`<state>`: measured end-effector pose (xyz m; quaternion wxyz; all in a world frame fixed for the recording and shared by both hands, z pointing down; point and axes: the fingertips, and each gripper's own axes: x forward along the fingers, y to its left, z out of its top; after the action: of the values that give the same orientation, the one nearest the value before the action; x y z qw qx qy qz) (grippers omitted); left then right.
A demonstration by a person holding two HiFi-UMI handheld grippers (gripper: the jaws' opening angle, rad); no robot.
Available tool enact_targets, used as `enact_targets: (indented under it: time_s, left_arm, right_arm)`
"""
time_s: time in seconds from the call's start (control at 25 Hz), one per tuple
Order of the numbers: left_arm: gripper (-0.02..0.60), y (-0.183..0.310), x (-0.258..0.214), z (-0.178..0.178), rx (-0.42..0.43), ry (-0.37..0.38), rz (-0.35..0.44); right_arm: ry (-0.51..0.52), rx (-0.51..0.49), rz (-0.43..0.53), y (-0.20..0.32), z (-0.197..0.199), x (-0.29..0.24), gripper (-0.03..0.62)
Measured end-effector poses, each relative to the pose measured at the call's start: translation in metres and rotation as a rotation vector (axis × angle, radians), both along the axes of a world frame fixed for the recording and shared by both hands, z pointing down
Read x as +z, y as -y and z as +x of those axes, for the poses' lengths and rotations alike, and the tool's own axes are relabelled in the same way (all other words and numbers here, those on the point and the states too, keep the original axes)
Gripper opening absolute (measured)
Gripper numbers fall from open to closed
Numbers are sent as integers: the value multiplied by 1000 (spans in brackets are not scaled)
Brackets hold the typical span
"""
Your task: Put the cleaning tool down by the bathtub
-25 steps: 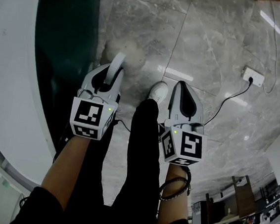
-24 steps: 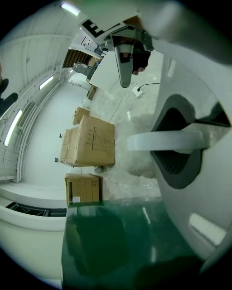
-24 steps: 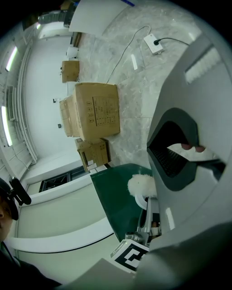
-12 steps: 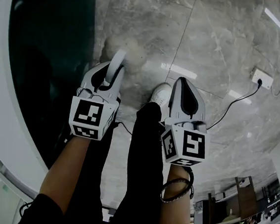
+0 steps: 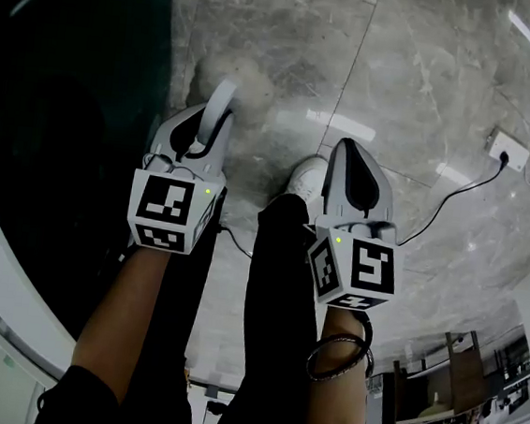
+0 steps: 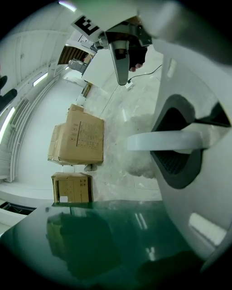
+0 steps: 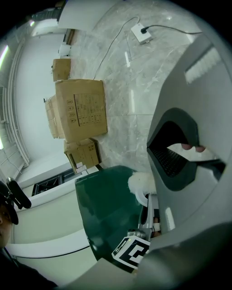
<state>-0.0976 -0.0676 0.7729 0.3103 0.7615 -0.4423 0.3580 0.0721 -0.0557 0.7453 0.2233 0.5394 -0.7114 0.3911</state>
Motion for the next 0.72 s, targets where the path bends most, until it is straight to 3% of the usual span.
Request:
enact_targets:
  time_s: [0.72]
  left_arm:
    - [83,-15,94,-15,-36,19,-52]
  right_arm:
    - [24,-22,-44,-8,-17,87,23]
